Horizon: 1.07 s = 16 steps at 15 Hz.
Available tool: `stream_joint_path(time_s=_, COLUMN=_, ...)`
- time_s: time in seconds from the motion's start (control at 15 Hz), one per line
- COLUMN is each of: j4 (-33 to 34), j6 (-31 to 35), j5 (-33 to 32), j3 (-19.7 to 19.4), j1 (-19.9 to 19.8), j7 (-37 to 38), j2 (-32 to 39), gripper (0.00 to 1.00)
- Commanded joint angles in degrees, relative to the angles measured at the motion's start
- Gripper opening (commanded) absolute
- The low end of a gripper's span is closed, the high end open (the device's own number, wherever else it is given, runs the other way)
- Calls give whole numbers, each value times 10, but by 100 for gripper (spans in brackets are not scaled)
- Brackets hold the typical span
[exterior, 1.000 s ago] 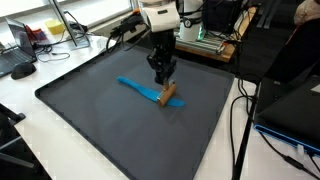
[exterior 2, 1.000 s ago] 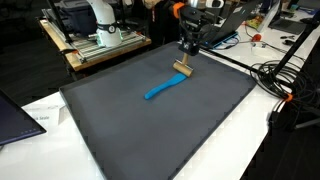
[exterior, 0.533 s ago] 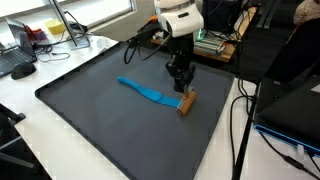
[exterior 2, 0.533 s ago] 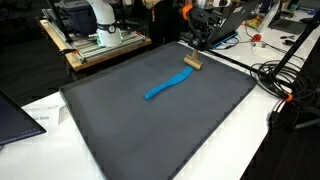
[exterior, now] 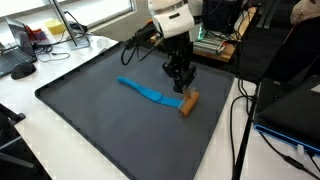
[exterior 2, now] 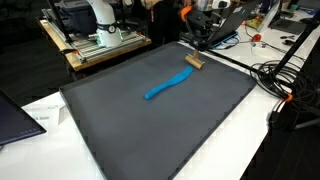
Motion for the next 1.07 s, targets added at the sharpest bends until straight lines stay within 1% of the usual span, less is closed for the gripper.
stream_joint_path(time_s=0.0, j4=4, j6=-38, j5=53, j3=-8, j1=-25, j7=-3, j2=-31, gripper=22)
stream_joint_path(time_s=0.13, j4=6, j6=-55, j5=91, j3=-12, j1=-40, j7=-5, j2=-49, gripper=22)
stream_joint_path(time_s=0.27, j4=11, j6=-74, j5=143, j3=-18, j1=-55, j7=-7, j2=-69, gripper=22)
stream_joint_path(time_s=0.4, j4=9, j6=-65, j5=153, j3=-37, j1=-53, j7=25, j2=-88, gripper=22)
stream_joint_path(time_s=0.73, j4=8, j6=-33, j5=93, j3=-86, j1=-38, j7=162, j2=-105, gripper=22)
stream_joint_path(time_s=1.0, j4=13, j6=-31, j5=37, j3=-103, j1=-33, j7=264, j2=-94, gripper=22)
